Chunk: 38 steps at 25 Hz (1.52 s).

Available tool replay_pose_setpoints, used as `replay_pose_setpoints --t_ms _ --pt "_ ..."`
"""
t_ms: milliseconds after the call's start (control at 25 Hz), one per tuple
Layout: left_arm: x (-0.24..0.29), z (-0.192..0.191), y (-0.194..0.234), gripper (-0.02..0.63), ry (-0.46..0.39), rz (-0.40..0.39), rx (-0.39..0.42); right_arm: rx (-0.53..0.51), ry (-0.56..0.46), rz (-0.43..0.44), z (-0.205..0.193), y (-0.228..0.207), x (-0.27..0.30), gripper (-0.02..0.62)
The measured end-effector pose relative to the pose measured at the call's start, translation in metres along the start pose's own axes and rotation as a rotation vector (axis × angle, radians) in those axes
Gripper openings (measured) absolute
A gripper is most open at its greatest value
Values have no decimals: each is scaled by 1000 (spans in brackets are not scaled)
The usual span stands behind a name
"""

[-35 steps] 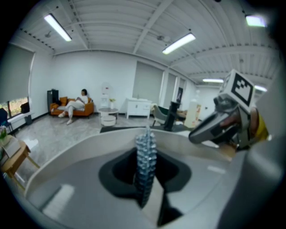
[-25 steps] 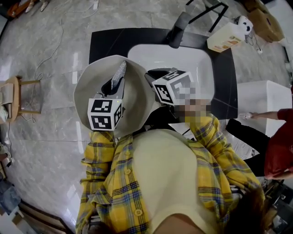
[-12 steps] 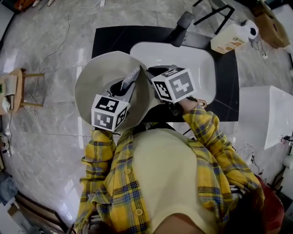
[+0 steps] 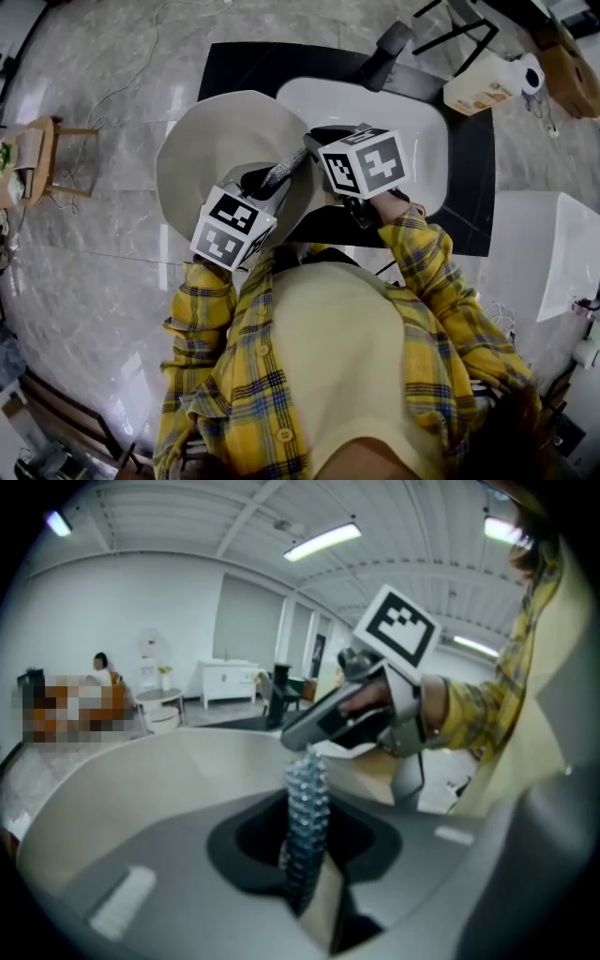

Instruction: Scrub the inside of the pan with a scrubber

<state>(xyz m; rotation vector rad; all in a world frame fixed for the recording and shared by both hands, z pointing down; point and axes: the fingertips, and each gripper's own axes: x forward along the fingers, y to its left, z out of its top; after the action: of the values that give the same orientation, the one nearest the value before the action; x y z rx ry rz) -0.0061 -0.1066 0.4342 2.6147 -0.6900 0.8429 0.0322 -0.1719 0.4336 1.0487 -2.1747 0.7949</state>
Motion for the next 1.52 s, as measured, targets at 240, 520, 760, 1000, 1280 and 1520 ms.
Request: replay_pose_setpoints --t_ms 240,520,760,1000,1280,1520 --pt "-6 -6 -15 86 46 -29 39 -22 3 6 -1 0 -1 17" --pt "-14 -17 -30 87 170 -102 115 -43 8 23 -2 2 1 17" --pt "-26 -24 -42 86 255 -168 146 -63 14 20 0 2 0 17" --pt "-34 -31 -52 87 324 -200 168 -77 15 21 -1 1 -1 17" --pt "-50 -46 -57 86 418 -233 225 -91 19 27 -1 3 1 17" --pt "-64 -59 -57 86 499 -240 260 -104 20 17 0 2 0 17"
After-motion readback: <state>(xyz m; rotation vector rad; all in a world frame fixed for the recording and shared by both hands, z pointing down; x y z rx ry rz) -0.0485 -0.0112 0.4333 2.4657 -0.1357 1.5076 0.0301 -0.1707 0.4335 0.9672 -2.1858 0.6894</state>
